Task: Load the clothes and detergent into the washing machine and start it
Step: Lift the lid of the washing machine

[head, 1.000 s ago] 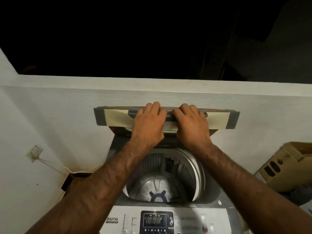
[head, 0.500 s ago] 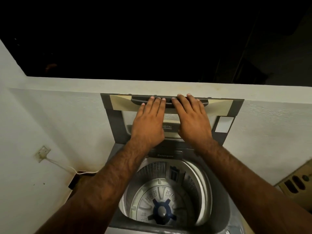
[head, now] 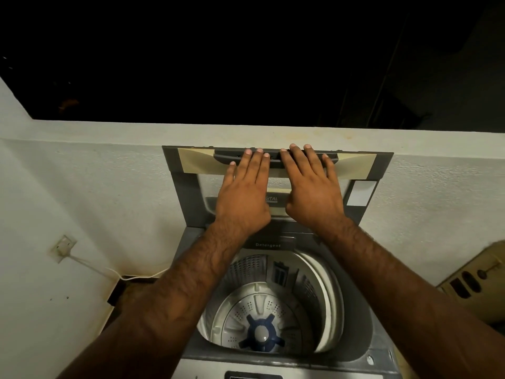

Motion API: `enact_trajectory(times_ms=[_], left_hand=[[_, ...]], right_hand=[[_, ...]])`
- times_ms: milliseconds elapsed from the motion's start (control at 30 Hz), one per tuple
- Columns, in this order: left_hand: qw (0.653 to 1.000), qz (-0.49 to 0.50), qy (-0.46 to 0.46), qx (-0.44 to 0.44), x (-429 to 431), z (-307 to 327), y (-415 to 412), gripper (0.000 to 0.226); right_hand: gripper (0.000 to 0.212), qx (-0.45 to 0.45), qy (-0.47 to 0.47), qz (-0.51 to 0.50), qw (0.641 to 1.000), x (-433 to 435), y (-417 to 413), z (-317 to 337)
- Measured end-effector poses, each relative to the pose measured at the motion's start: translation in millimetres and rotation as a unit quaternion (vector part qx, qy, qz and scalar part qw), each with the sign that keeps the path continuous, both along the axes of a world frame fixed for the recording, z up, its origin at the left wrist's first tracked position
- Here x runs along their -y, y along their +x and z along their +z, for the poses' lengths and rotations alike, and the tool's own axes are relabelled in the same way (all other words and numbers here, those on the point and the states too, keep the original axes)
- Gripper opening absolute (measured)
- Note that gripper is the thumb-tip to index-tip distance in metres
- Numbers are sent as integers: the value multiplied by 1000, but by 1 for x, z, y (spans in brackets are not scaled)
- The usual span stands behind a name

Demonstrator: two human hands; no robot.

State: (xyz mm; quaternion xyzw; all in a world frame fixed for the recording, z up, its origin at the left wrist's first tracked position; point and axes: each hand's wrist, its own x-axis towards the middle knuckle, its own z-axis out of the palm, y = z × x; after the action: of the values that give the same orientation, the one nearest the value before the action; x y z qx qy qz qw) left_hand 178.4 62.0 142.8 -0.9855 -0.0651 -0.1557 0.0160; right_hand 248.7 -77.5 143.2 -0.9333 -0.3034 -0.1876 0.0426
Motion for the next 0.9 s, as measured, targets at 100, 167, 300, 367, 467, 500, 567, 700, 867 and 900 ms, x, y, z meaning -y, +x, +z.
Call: enact_trajectory(times_ms=[100,167,300,367,467,500,567,700,867,900], left_hand=[[1000,-4,0,-3,0,1,-6,99],[1000,-6,2,-5,-1,2,-10,99],[1000,-8,6,-17,-4,4,-22,99],[1000,-9,7,-23,-3,5,-28,99],[1000,-14,6,-22,-1,7,-36,99],[1000,-17,5,-20,0,8,-38,99],[999,-27,3,-17,2,8,-43,98],[999,-43,-2,-14,10,9,-57,98],[997,-69,-8,-38,29,7,-78,97],[996,-79,-12,-45,39,5,-82,97]], right_hand=[[110,-7,-9,-7,1000,2,-9,3],[111,-11,-11,-14,1000,2,-15,4],[109,-12,-11,-29,999,6,-28,3],[108,-10,-13,-33,999,9,-36,4],[106,-5,-9,-41,999,14,-47,6],[105,-5,-11,-46,999,16,-51,6],[104,-4,-12,-54,998,20,-59,6],[104,-10,-11,-63,998,29,-75,6],[104,-21,11,-74,997,48,-102,4],[104,-27,18,-80,996,57,-111,2]])
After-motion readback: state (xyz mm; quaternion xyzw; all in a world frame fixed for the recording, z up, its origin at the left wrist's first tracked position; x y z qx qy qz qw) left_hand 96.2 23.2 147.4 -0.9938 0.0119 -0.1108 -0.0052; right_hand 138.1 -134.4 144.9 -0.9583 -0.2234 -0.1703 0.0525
